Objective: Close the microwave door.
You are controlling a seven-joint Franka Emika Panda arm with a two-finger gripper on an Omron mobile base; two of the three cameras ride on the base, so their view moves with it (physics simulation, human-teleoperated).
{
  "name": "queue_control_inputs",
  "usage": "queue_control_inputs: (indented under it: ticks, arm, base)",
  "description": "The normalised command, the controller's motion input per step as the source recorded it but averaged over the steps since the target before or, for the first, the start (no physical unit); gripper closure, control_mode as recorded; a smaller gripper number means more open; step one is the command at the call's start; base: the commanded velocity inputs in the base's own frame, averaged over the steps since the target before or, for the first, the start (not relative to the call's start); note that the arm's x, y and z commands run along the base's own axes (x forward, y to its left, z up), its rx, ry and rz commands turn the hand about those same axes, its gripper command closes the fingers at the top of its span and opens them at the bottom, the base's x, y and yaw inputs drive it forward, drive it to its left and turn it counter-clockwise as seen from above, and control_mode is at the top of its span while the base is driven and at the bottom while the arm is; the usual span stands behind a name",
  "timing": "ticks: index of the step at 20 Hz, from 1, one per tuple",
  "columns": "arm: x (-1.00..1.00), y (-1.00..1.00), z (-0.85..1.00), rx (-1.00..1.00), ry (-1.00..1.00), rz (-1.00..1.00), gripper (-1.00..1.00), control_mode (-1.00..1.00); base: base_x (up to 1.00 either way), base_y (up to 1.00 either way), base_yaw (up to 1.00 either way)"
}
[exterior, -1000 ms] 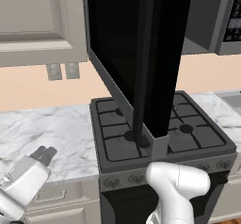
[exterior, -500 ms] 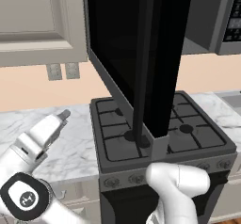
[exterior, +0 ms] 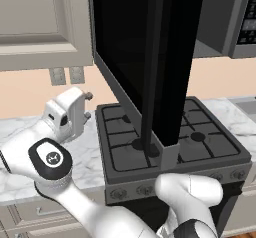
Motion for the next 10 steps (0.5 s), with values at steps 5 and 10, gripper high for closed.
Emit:
queue_control_inputs:
  ticks: [5,10]
  arm:
    - [0.41,-0.62,0.0,-0.02,0.29,-0.09,-1.0,-1.0]
    - [0.27,-0.73,0.0,-0.01,0.21,0.0,-1.0,-1.0]
  base:
    - [0.0,0.0,0.0]
    - [0.0,0.0,0.0]
